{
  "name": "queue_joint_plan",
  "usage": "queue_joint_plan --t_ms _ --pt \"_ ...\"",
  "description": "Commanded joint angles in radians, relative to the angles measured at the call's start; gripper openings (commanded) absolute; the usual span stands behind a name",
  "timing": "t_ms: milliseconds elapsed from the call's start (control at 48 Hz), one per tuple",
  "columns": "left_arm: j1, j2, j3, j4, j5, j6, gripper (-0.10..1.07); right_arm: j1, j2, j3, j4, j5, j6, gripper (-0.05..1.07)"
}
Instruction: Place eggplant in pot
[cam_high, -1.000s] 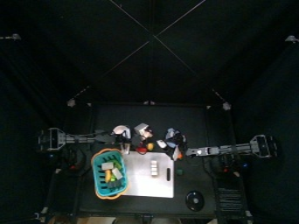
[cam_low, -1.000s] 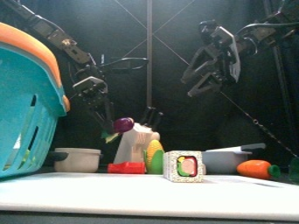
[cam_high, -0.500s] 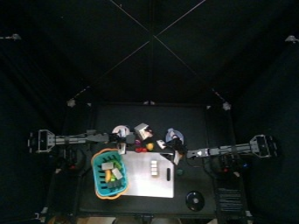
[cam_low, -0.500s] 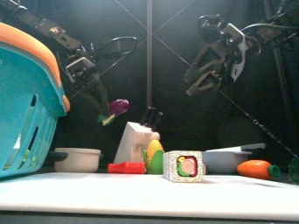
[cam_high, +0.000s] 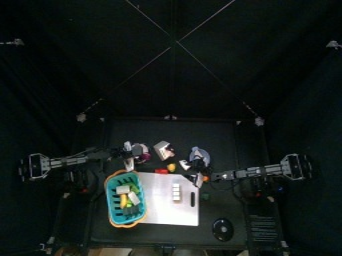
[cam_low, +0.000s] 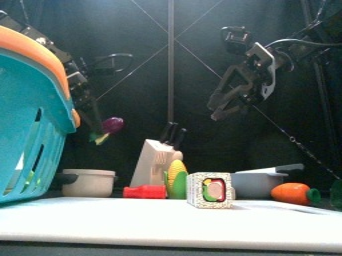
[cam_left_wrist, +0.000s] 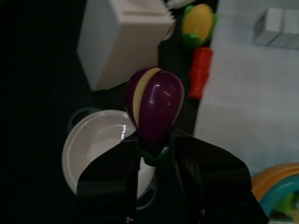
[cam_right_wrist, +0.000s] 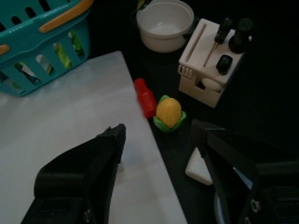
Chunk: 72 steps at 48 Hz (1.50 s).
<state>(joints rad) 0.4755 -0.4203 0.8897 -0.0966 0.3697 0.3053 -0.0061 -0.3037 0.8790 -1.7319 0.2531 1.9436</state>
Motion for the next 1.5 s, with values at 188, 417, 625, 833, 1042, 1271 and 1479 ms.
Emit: queue_joint_plan --t_ms 188,417,625,833,1042,1271,1479 --pt "0.044 0.040 0.014 0.009 -0.048 0.002 0.62 -0.002 0.017 -0.043 -0.005 0.005 -0.002 0.94" --pt "0.051 0.117 0.003 0.002 -0.040 0.002 0.65 -0.002 0.020 -0.044 -0.006 0.005 -0.002 0.94" --pt "0.066 0.160 0.002 0.000 -0.021 0.002 0.77 -0.003 0.020 -0.041 -0.005 0.005 -0.002 0.94" --pt "0.074 0.164 -0.005 0.002 -0.015 0.002 0.86 -0.003 0.021 -0.038 -0.008 0.005 -0.002 0.94" --pt "0.074 0.164 -0.009 0.003 -0.015 0.002 0.86 -0.003 0.026 -0.038 -0.029 0.005 -0.002 0.94" --pt "0.072 0.164 -0.008 0.002 -0.015 0.000 0.86 -0.003 0.032 -0.043 -0.029 0.005 -0.002 0.94" --pt "0.072 0.114 -0.011 -0.006 -0.015 -0.002 0.86 -0.002 0.032 -0.051 -0.029 0.005 -0.002 0.94"
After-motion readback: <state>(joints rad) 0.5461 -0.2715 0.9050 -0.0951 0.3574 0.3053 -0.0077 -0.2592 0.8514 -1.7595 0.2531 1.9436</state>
